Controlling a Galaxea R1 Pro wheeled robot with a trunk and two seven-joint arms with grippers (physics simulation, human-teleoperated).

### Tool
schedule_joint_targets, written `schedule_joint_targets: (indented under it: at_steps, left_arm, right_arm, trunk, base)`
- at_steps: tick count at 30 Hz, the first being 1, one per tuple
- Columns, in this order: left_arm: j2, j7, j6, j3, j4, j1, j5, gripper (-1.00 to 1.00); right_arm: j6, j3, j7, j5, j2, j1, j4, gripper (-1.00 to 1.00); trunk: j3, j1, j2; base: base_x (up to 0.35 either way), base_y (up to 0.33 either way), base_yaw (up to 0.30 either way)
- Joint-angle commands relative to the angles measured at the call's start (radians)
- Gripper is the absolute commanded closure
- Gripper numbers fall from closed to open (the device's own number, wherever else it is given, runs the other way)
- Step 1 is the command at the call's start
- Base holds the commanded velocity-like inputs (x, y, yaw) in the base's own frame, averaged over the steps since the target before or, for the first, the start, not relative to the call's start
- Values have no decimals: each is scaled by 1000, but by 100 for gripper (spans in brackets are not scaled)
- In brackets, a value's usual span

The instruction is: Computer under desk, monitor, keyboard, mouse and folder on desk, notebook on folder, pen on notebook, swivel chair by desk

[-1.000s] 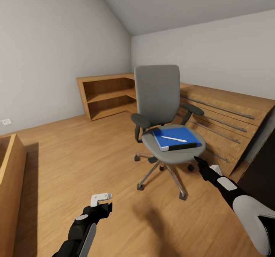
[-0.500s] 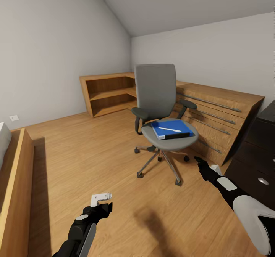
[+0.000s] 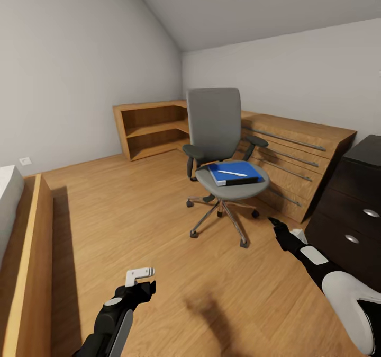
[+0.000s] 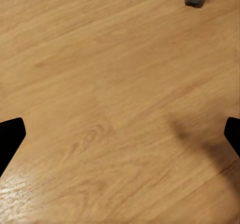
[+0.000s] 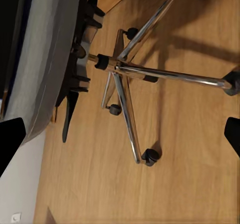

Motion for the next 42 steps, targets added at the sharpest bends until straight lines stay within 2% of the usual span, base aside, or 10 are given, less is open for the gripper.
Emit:
schedule_joint_targets:
  at_steps: [1,7,11,16,17,23,24,31,37,42]
  left_arm:
    - [0,9,3,-1,-2,0,11,-100]
    - [0,11,4,-1,-4,-1,11,-100]
    - [0,12,4,-1,0,-1,11,-100]
    - [1,14,4,3,26,0,11,-100]
    - [1,14,4,5,41,-1,10,-100]
    - [5,15,2,9,108,0,11,-100]
    - [8,15,-48,11,214,0,11,-100]
    - [15,17,-225,11,353,0,10,-100]
    - [25,26,-415,11,440,16,10,-100]
    - [28,32,-539,10,518,37,9,-100]
  right_arm:
    - [5,-8,3,4,0,0,1,-100]
    - [-48,-6,1,91,19,1,3,-100]
    - [-160,-6,-2,159,49,13,16,-100]
    - [-343,-1,-5,241,77,46,59,-100]
    - [-410,1,-5,281,93,60,82,-100]
    - [-601,4,-6,412,138,107,156,-100]
    - [-802,5,-8,514,160,188,201,-100]
    - [-946,6,-16,564,172,291,213,-100]
    - [-1020,6,-18,575,180,357,218,-100]
    - [-1064,6,-19,577,192,395,219,-100]
  trunk:
    - [3,-1,0]
    - [26,-3,1]
    - [42,-5,2]
    - [61,-7,3]
    - [65,-8,4]
    - [88,-11,5]
    - [92,-11,5]
    - [117,-21,20]
    - [136,-44,62]
    - [152,-63,97]
  base:
    - [-32,0,0]
    - [-12,0,0]
    - [-3,0,0]
    - [-1,0,0]
    - [0,0,0]
    - [0,0,0]
    - [0,0,0]
    - [0,0,0]
    - [0,0,0]
    - [0,0,0]
